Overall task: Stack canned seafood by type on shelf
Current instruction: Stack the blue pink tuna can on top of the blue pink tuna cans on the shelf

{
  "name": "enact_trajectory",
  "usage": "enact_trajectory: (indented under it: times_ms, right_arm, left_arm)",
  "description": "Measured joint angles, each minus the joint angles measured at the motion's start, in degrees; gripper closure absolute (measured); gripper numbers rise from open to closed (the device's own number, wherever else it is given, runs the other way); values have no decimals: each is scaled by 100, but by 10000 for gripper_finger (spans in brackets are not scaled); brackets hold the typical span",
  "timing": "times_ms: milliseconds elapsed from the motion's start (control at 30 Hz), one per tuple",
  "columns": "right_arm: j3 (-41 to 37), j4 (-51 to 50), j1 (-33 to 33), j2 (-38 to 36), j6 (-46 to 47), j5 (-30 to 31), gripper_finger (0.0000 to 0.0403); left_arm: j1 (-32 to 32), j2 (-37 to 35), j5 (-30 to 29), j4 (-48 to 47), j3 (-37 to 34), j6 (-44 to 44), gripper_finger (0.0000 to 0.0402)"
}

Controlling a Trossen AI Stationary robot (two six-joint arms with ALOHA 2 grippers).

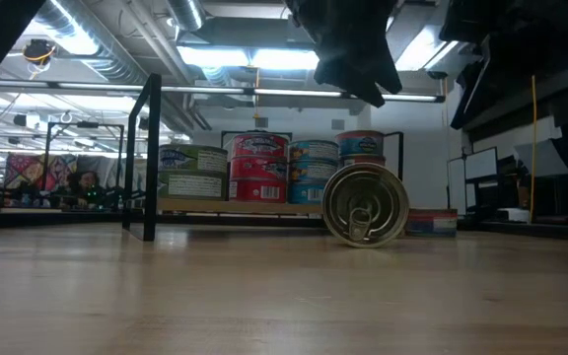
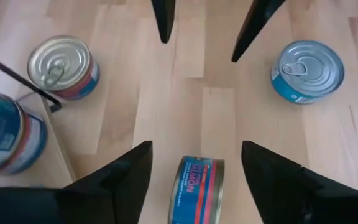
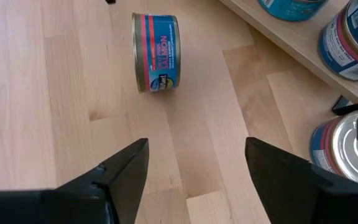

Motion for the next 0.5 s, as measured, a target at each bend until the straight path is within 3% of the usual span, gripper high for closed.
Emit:
enact_trajectory:
  times_ms: [200,500]
  right_arm:
    - [-1,0,0,0,0,0,137]
    - [0,0,0,0,0,-2,137]
  left_arm:
    - [23,0,0,-184,0,-267,124]
    - [26,8,289,-373,-462,261,119]
